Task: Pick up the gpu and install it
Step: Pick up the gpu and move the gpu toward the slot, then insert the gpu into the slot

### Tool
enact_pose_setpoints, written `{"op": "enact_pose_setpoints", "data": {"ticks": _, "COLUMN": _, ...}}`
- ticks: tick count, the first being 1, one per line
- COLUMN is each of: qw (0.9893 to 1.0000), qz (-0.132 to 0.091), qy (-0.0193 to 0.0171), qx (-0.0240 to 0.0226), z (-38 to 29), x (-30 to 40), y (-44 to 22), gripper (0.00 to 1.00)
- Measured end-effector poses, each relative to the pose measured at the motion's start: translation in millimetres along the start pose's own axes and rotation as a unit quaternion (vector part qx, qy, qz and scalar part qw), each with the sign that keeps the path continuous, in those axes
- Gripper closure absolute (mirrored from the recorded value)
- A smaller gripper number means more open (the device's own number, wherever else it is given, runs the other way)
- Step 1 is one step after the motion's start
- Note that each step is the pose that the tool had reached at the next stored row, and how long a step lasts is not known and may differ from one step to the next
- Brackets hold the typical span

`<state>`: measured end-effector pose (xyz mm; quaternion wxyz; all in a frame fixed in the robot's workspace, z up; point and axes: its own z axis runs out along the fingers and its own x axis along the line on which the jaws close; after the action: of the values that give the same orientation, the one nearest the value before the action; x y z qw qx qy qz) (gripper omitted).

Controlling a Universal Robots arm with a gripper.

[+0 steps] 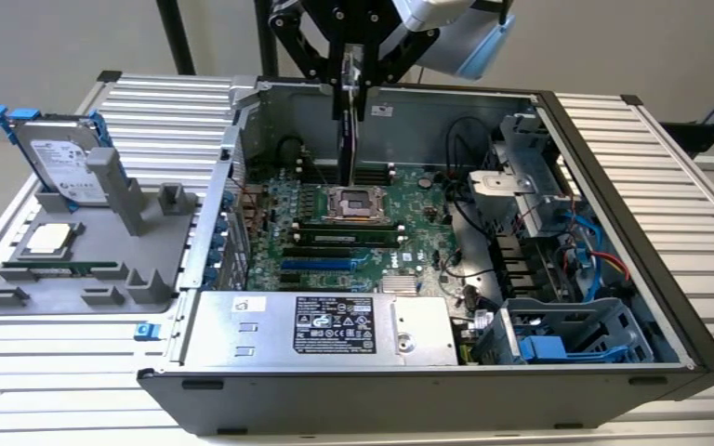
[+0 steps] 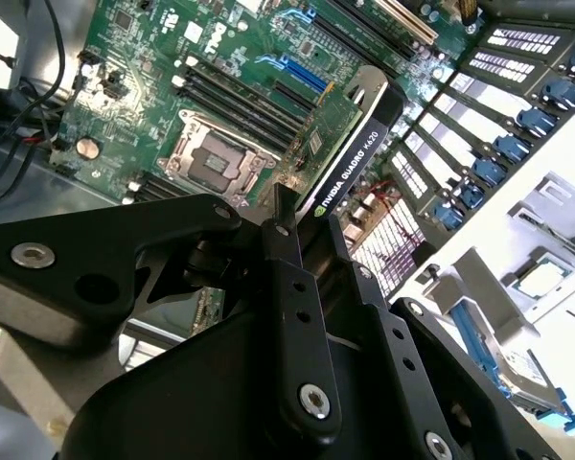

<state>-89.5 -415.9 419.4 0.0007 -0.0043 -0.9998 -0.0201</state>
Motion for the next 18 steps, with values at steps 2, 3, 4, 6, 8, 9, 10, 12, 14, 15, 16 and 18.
{"op": "enact_pose_setpoints", "data": {"ticks": 2, "qw": 1.0000, "qz": 0.000, "qy": 0.0000, "qx": 0.0000, "z": 0.0, "x": 0.0, "y": 0.0, "gripper": 1.00}}
{"op": "enact_pose_setpoints", "data": {"ticks": 3, "qw": 1.0000, "qz": -0.001, "qy": 0.0000, "qx": 0.0000, "z": 0.0, "x": 0.1, "y": 0.1, "gripper": 1.00}}
{"op": "enact_pose_setpoints", "data": {"ticks": 4, "qw": 1.0000, "qz": -0.003, "qy": 0.0001, "qx": 0.0000, "z": 0.0, "x": 0.3, "y": 0.5, "gripper": 1.00}}
{"op": "enact_pose_setpoints", "data": {"ticks": 6, "qw": 0.9999, "qz": -0.010, "qy": 0.0003, "qx": 0.0000, "z": 0.1, "x": 0.5, "y": 0.8, "gripper": 1.00}}
{"op": "enact_pose_setpoints", "data": {"ticks": 8, "qw": 0.9999, "qz": -0.017, "qy": 0.0007, "qx": 0.0001, "z": 0.1, "x": 0.7, "y": 1.1, "gripper": 1.00}}
{"op": "enact_pose_setpoints", "data": {"ticks": 9, "qw": 0.9998, "qz": -0.021, "qy": 0.0008, "qx": 0.0001, "z": 0.1, "x": 0.7, "y": 1.2, "gripper": 1.00}}
{"op": "enact_pose_setpoints", "data": {"ticks": 10, "qw": 0.9997, "qz": -0.025, "qy": 0.0010, "qx": 0.0001, "z": 0.1, "x": 0.7, "y": 1.3, "gripper": 1.00}}
{"op": "enact_pose_setpoints", "data": {"ticks": 12, "qw": 0.9996, "qz": -0.027, "qy": 0.0011, "qx": 0.0001, "z": 0.0, "x": 0.7, "y": 1.3, "gripper": 1.00}}
{"op": "enact_pose_setpoints", "data": {"ticks": 14, "qw": 0.9996, "qz": -0.027, "qy": 0.0011, "qx": 0.0001, "z": 0.1, "x": 0.7, "y": 1.4, "gripper": 1.00}}
{"op": "enact_pose_setpoints", "data": {"ticks": 15, "qw": 0.9996, "qz": -0.027, "qy": 0.0011, "qx": 0.0001, "z": 0.1, "x": 0.7, "y": 1.4, "gripper": 1.00}}
{"op": "enact_pose_setpoints", "data": {"ticks": 16, "qw": 0.9996, "qz": -0.027, "qy": 0.0011, "qx": 0.0001, "z": 0.1, "x": 0.7, "y": 1.3, "gripper": 1.00}}
{"op": "enact_pose_setpoints", "data": {"ticks": 18, "qw": 0.9996, "qz": -0.028, "qy": 0.0011, "qx": 0.0001, "z": 0.1, "x": 0.7, "y": 1.4, "gripper": 1.00}}
